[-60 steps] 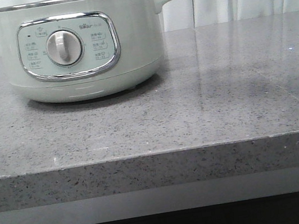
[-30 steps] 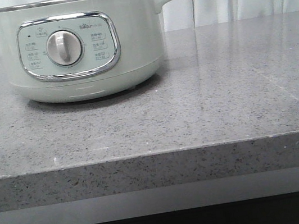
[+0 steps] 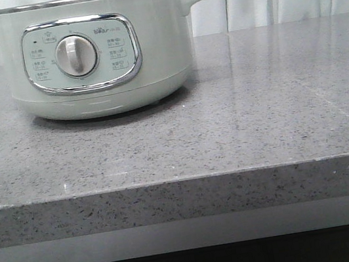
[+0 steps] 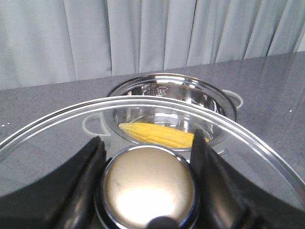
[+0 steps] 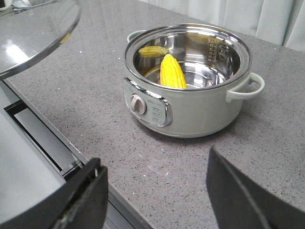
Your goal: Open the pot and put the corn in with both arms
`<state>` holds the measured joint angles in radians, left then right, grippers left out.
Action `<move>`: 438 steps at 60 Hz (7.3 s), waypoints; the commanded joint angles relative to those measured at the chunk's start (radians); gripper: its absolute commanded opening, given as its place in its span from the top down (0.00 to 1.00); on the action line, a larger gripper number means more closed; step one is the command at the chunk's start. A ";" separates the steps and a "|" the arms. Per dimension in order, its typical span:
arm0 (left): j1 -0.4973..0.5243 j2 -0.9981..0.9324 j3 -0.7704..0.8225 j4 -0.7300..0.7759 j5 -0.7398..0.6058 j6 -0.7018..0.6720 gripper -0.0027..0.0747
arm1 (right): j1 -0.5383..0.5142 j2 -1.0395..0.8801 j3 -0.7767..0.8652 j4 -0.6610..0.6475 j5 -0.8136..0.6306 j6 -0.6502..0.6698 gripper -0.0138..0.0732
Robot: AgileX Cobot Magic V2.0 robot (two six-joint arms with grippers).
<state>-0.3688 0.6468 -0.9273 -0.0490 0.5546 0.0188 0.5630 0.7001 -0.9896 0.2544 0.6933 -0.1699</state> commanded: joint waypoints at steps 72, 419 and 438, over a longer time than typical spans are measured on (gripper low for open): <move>-0.110 0.989 -0.587 0.014 -0.524 0.000 0.75 | -0.002 -0.001 -0.025 0.000 -0.065 -0.005 0.30; 0.269 -0.671 0.939 -0.046 -0.649 -0.009 0.99 | -0.002 0.001 -0.025 0.001 -0.050 -0.005 0.92; 0.269 -0.671 0.939 -0.046 -0.649 -0.009 0.99 | -0.002 0.001 -0.025 0.001 -0.050 -0.005 0.92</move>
<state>-0.1006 -0.0045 0.0060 -0.0956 -0.0137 0.0205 0.5630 0.7001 -0.9896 0.2544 0.7163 -0.1697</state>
